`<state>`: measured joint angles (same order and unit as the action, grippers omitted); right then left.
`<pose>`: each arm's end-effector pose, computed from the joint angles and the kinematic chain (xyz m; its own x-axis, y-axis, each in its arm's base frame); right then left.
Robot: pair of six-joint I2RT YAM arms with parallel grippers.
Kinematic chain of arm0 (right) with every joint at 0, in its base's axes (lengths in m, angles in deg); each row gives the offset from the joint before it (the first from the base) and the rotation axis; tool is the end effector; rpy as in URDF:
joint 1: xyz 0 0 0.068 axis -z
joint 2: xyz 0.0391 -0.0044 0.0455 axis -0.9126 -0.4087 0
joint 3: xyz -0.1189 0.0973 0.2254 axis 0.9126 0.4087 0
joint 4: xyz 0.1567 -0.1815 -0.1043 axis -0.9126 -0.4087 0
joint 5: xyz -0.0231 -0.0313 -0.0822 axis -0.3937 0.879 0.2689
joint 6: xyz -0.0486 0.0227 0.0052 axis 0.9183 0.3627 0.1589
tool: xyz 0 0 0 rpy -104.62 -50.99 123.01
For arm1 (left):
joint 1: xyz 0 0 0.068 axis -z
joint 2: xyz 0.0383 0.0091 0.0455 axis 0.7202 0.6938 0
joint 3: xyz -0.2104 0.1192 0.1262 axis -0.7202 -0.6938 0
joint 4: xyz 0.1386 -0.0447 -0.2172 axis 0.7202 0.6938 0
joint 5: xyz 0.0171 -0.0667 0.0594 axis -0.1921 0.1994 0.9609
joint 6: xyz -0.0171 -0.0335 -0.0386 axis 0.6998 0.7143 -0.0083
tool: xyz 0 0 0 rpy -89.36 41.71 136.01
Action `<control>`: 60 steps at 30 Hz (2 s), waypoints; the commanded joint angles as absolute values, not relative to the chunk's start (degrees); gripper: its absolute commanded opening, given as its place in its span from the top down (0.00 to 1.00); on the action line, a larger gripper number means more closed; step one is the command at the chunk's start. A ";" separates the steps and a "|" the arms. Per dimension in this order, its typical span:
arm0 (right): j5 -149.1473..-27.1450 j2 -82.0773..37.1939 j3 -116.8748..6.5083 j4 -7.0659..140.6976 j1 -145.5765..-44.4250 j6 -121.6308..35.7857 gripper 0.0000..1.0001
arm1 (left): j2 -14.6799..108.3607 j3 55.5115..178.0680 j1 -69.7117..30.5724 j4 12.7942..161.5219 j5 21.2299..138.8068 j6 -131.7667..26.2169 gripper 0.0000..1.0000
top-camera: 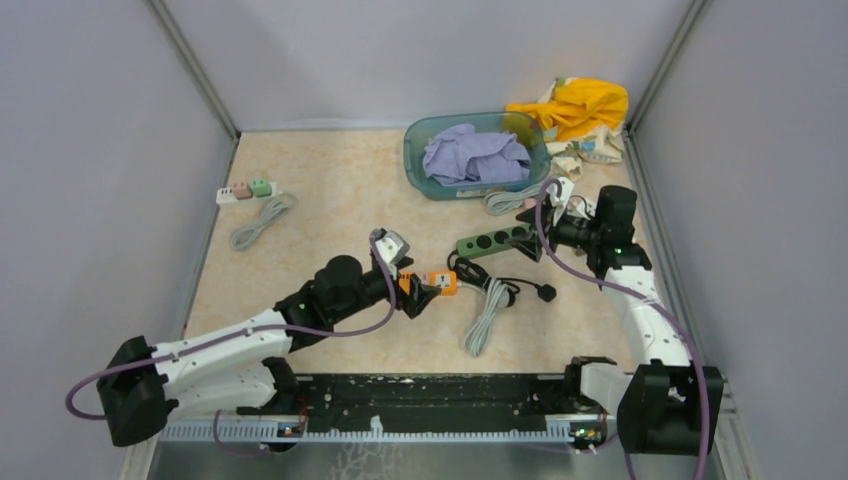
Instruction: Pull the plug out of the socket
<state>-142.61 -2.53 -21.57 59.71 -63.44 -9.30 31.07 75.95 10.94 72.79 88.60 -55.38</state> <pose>0.2259 0.0220 0.2802 -0.0565 -0.2088 -0.9763 -0.8889 0.4558 -0.0461 0.1297 -0.1996 0.2554 -0.2407 0.0843 -0.9669 0.8081 0.5692 -0.1516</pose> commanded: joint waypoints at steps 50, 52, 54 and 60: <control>-118.21 -31.58 -41.97 48.90 -106.47 11.43 0.40 | 15.03 42.96 -5.38 50.00 76.61 -50.31 0.00; -117.11 -33.22 -42.93 49.07 -107.39 10.74 0.42 | 14.05 42.02 -5.38 49.80 77.27 -49.49 0.00; -116.45 -34.64 -44.10 48.86 -108.19 10.08 0.46 | 13.34 41.58 -5.38 49.93 77.63 -49.12 0.00; -114.02 -38.84 -44.72 49.21 -110.74 9.05 0.57 | 13.29 41.31 -5.38 49.97 77.49 -49.31 0.00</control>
